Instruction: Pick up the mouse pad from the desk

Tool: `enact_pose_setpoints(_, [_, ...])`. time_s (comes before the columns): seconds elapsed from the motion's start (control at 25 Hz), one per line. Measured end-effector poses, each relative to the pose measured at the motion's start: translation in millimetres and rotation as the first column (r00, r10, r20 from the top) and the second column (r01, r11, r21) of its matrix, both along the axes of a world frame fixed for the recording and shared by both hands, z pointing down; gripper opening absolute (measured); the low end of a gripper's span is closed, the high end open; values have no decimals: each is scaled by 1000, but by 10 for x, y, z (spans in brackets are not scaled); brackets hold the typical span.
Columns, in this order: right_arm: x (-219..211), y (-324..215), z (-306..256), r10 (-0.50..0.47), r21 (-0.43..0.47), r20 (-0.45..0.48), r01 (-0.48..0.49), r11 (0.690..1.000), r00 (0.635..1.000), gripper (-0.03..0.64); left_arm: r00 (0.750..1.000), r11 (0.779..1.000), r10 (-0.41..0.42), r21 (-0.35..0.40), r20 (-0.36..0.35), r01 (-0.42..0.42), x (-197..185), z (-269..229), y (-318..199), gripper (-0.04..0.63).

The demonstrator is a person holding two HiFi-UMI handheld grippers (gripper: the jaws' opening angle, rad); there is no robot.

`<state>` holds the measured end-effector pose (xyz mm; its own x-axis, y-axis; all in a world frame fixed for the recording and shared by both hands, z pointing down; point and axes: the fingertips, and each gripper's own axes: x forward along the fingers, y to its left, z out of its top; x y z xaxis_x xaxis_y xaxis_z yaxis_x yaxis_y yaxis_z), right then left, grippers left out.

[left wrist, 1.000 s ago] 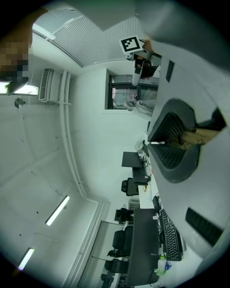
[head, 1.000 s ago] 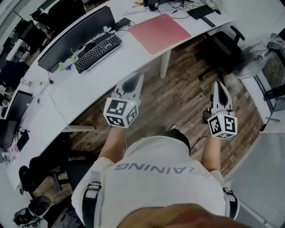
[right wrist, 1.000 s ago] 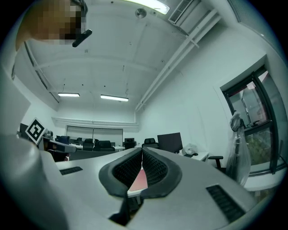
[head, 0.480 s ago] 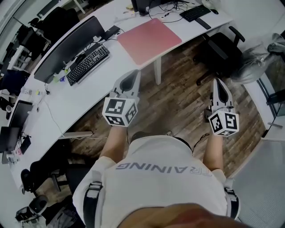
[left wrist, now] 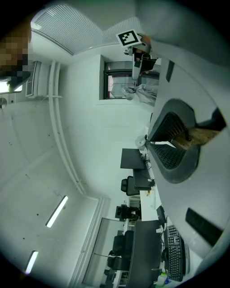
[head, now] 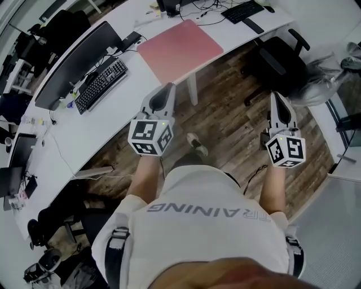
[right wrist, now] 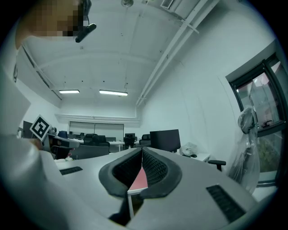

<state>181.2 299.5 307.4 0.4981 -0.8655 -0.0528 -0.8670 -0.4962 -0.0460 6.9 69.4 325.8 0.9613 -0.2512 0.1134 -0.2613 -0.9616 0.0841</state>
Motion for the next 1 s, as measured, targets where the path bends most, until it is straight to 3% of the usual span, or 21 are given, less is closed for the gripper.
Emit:
enact_pose_setpoints(0.24, [391, -280, -17, 14, -37, -23, -15, 999, 1000, 25, 999, 998, -44, -50, -14, 44, 387, 110, -449, 43])
enact_pose_setpoints(0.44, [831, -589, -129, 31, -32, 6, -31, 999, 1000, 25, 1000, 998, -31, -47, -6, 31, 773, 31, -772, 43])
enact_pose_setpoints(1.0, [1368, -2426, -91, -123, -122, 5, 123, 985, 992, 25, 991, 984, -136, -110, 15, 137, 1081, 235, -2208, 43])
